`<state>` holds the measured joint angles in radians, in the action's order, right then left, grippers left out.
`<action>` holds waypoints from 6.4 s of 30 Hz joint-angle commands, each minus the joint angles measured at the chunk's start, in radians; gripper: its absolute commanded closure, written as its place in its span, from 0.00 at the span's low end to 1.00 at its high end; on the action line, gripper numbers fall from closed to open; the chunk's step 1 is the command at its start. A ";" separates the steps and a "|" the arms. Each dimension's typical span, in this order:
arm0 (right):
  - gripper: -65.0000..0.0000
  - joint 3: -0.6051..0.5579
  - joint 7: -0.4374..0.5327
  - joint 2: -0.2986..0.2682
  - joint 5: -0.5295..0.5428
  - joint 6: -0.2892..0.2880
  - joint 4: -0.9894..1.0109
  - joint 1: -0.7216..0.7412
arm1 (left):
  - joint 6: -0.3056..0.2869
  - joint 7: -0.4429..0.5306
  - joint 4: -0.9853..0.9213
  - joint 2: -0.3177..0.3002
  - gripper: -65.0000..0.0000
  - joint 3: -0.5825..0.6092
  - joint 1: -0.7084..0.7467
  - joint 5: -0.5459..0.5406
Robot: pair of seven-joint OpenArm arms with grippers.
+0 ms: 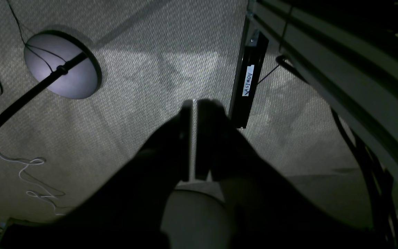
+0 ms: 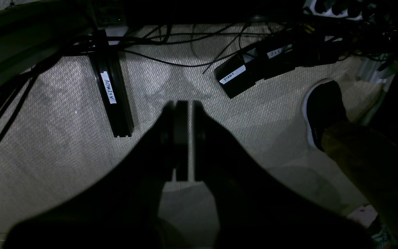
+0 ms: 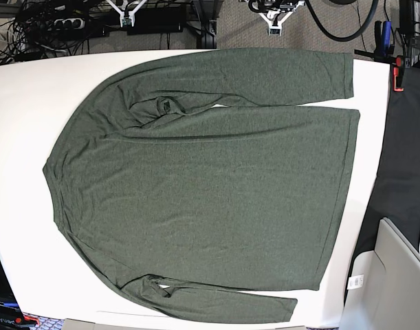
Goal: Fold the T-shirt properly
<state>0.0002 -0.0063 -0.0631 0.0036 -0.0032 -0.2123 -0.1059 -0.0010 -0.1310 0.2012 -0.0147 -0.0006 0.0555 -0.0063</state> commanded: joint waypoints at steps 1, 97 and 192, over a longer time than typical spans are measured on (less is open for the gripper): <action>0.99 -0.001 0.009 -0.004 0.003 0.001 -0.003 -0.007 | 0.000 0.000 0.002 -0.003 0.99 -0.002 0.002 0.006; 1.00 0.241 -0.225 -0.195 0.006 0.001 -1.433 -0.794 | 0.000 -0.186 1.642 -0.201 1.00 -0.264 0.878 -0.330; 1.00 0.271 -0.228 -0.189 0.006 0.001 -1.762 -0.840 | -0.004 -0.978 1.596 -0.207 0.56 -0.617 0.406 -0.912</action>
<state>0.2634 -0.2543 -0.2459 0.0109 -0.0105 -1.9553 -0.9333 -0.0013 -1.1191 1.7836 -0.2077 -0.6159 0.4583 -0.9028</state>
